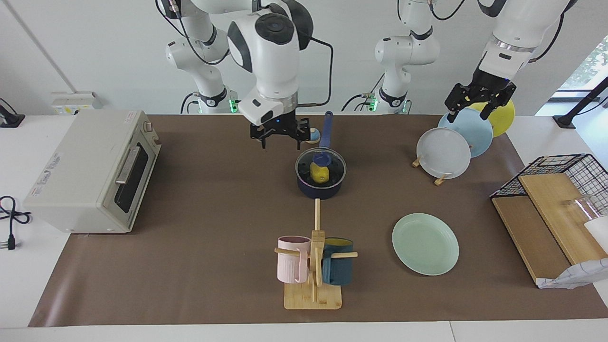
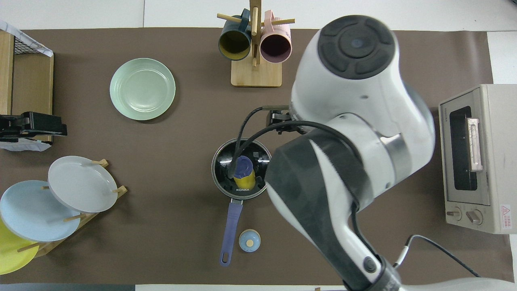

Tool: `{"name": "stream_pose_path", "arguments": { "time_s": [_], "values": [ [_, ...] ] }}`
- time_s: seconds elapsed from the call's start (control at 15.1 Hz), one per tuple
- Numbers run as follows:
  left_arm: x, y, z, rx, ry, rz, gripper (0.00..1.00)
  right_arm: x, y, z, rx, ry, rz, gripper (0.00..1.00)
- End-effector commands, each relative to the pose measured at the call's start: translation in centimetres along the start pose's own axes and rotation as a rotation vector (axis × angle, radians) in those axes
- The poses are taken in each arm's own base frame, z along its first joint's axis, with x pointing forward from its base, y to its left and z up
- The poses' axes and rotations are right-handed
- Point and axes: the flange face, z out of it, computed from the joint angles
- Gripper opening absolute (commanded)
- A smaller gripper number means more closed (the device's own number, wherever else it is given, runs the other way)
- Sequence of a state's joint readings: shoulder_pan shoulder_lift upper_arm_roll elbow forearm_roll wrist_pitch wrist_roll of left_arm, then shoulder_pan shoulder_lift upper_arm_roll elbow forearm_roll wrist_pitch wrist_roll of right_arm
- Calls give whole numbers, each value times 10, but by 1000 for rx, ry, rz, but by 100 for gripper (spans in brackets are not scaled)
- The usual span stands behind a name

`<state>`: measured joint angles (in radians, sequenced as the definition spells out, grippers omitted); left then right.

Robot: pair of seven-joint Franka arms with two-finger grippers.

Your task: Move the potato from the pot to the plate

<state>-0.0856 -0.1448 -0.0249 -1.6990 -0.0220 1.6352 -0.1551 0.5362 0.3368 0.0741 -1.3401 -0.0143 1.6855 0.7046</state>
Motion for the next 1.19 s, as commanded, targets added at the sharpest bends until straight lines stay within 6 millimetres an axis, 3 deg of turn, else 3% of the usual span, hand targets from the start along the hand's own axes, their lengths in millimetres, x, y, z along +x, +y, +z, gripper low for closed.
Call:
{"name": "stream_pose_path", "arguments": {
  "time_s": [0.0, 0.13, 0.27, 0.6, 1.13],
  "values": [
    [-4, 1, -1, -12, 12, -16, 100, -8, -35, 12, 40, 42, -10, 100],
    [-5, 1, -1, -11, 6, -13, 100, -14, -54, 37, 40, 38, 18, 100],
    [-5, 1, -1, -11, 8, -19, 100, -21, -53, 67, 29, 30, 12, 100],
    [-11, 2, 8, -8, -7, -8, 100, -48, -55, 89, 27, 36, -32, 100],
    [-31, 22, 20, -3, -45, 37, 100, -80, -50, 122, 19, 59, -79, 100]
  ]
}}
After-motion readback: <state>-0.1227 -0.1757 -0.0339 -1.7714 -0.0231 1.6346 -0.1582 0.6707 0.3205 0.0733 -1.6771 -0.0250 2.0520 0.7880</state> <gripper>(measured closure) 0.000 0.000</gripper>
